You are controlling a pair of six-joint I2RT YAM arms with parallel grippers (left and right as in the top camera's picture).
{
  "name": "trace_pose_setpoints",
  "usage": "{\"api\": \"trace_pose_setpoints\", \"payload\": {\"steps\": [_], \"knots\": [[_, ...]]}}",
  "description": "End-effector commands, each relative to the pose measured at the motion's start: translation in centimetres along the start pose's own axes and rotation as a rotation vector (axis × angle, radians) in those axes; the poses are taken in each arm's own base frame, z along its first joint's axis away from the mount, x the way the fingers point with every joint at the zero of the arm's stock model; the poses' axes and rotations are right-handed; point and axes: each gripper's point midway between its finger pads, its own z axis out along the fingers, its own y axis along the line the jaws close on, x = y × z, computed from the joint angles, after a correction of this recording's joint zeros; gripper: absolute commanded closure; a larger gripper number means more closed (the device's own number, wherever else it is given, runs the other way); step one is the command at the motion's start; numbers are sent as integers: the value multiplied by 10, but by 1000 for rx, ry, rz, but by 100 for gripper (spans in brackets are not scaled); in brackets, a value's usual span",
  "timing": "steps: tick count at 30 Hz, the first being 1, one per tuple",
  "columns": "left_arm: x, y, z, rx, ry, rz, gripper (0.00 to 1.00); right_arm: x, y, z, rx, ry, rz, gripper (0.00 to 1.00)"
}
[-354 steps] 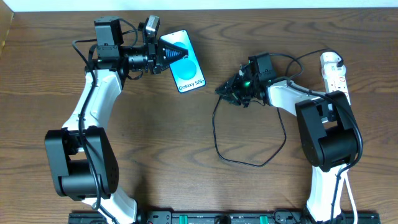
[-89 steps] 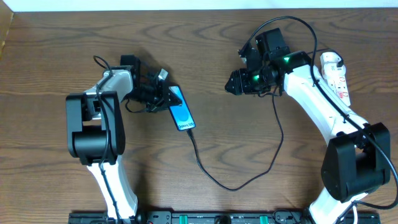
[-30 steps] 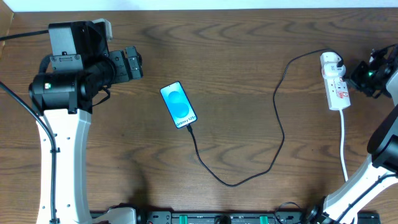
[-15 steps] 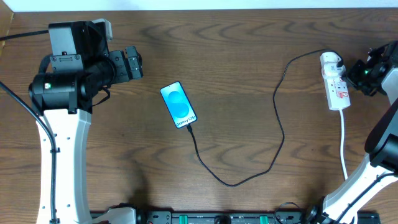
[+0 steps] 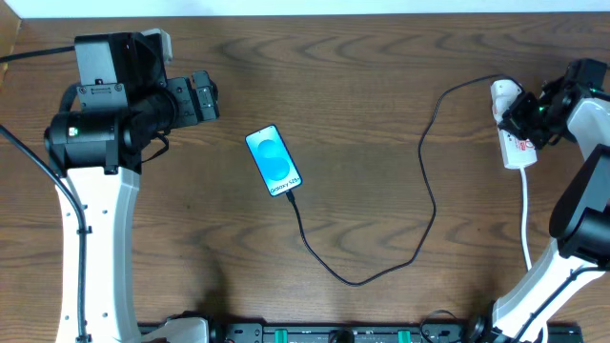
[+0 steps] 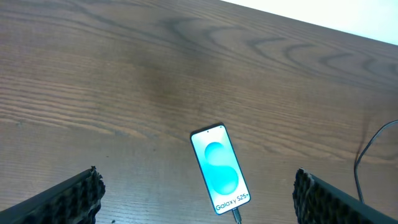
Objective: Plug charger to phone and switch on socket
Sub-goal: 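Press down the orange switch on the power strip with right gripper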
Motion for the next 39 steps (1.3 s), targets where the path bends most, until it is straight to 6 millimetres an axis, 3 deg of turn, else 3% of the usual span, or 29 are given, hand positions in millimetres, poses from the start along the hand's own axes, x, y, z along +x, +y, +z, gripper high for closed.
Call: {"api": "trace_pose_setpoints", "payload": {"steps": [1,2,5,8,13,18,30,39], "knots": [[1,0,-4,-5,-7,-3,2,-35,-17,-28,8,-127,39,99],[1,0,-4,-5,-6,-3,2,-47,-24,-52,2,-176,53,99],[1,0,-4,-5,-7,-3,2,-52,-30,-64,-15,-193,37,99],[1,0,-4,-5,-7,-3,2,-50,-30,-58,-13,-180,16,99],[1,0,-4,-5,-7,-3,2,-37,-22,-21,-18,-112,-32,99],[1,0,-4,-4,-7,-3,2,-26,-20,4,-14,-66,-46,99],[1,0,-4,-5,-7,-3,2,-35,-13,5,-36,-103,-69,99],[1,0,-4,-5,-7,-3,2,-1,10,23,-49,-13,-44,99]]}}
